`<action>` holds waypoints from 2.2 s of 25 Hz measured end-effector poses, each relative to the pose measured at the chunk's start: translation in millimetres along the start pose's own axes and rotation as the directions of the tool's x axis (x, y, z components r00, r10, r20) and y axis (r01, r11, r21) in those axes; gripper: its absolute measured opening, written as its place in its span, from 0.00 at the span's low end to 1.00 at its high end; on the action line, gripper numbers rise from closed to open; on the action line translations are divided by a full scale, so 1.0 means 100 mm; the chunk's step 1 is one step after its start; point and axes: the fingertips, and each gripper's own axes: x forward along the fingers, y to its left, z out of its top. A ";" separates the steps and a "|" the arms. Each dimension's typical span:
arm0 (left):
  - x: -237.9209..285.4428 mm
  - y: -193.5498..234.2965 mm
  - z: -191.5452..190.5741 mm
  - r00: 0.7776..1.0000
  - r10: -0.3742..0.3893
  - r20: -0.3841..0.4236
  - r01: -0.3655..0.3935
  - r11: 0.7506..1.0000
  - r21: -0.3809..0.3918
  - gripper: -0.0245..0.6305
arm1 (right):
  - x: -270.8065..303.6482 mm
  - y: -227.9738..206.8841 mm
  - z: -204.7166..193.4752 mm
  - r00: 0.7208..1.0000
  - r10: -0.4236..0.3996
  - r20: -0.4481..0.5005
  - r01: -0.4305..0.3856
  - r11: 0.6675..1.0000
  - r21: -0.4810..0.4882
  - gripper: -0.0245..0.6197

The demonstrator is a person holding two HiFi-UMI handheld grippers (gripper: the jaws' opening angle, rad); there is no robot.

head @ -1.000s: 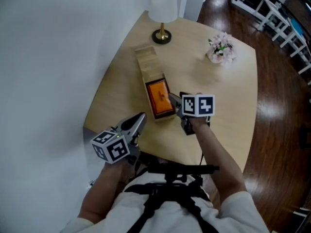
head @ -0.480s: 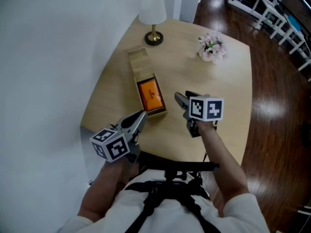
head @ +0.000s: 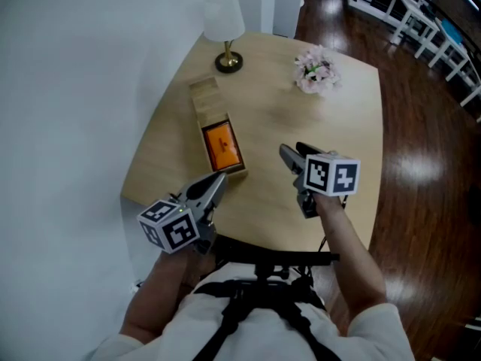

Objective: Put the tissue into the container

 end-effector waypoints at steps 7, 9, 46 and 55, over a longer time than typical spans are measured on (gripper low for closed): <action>0.07 -0.29 -0.06 1.000 -0.016 0.009 0.016 1.000 0.010 0.08 | -0.39 -0.16 0.02 0.999 0.001 0.034 -0.002 1.000 0.019 0.39; 0.08 -0.37 -0.10 1.000 -0.017 0.008 0.017 1.000 0.011 0.08 | -0.51 -0.20 0.01 0.999 0.002 0.044 -0.003 1.000 0.023 0.39; 0.16 -1.12 -0.58 1.000 0.013 0.012 -0.013 1.000 -0.005 0.08 | -1.86 -0.93 -0.20 0.985 -0.047 0.164 0.038 0.998 0.057 0.39; 0.14 -1.27 -0.62 1.000 0.019 0.000 -0.019 1.000 0.005 0.08 | -2.12 -1.03 -0.28 0.982 -0.057 0.180 0.046 0.997 0.065 0.39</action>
